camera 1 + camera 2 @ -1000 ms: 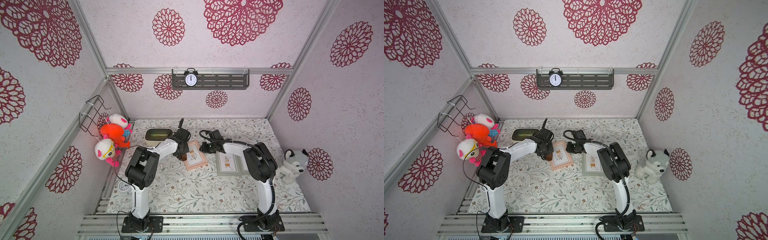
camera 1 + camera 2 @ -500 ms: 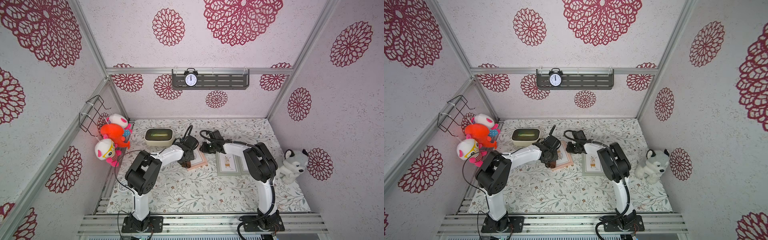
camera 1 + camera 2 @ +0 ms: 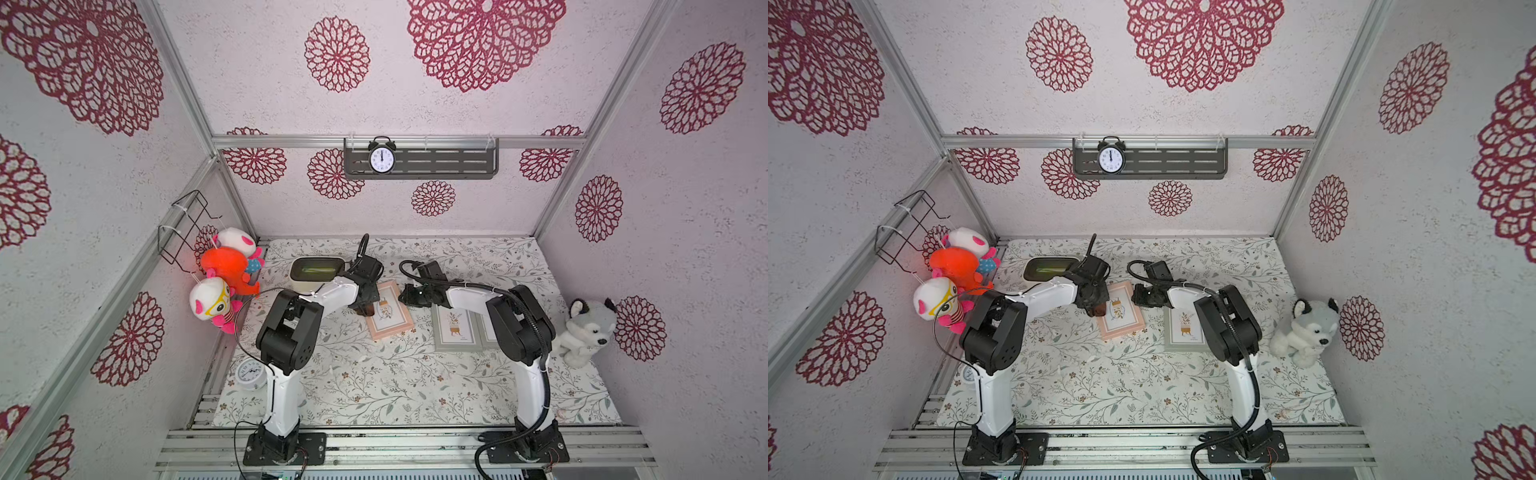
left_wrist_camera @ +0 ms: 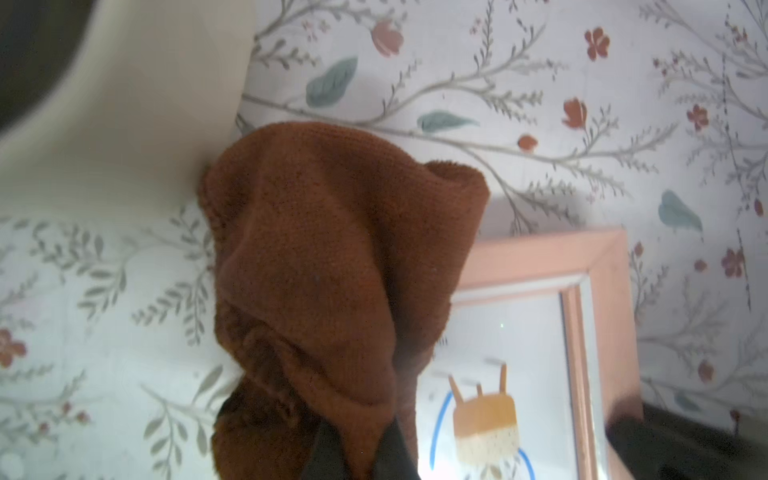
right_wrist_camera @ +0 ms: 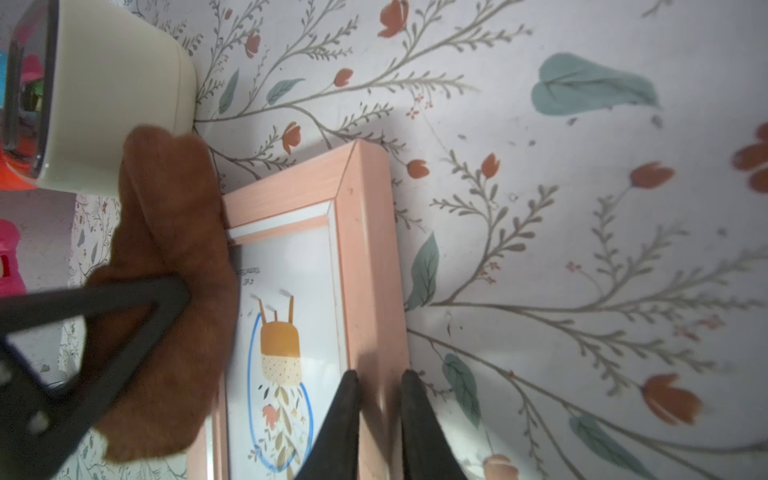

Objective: Wipe the picture frame with a cloth
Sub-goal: Wipe the dirt from the picture frame.

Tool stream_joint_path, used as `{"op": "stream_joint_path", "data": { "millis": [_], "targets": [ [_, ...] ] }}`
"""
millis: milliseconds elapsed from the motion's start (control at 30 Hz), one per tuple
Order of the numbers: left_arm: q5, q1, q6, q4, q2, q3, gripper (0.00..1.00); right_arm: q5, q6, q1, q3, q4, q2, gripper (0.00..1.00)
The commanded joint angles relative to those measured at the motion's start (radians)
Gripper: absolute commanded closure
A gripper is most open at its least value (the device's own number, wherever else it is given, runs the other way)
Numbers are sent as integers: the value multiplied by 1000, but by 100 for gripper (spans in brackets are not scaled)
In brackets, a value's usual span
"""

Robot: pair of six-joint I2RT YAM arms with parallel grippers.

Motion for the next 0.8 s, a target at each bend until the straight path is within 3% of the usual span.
{"op": "stream_joint_path", "data": {
  "millis": [0,167,333,500,600,767],
  "targets": [
    [46,-100,-108,-125,-2,-122,100,72,7,-3,-48,-147,33,81],
    [-21,-89,-94,-152,7,-99,100,74,7,-5,-47,-147,38,81],
    [-38,29,54,-158,107,114,100,80,8,-7,-49,-148,37,81],
    [-15,85,104,-206,216,286,100,79,11,-8,-55,-145,32,81],
    [34,60,71,-183,184,215,100,78,11,-8,-64,-141,27,81],
    [70,-41,-71,-118,36,-94,100,78,11,-11,-72,-140,19,82]
  ]
}}
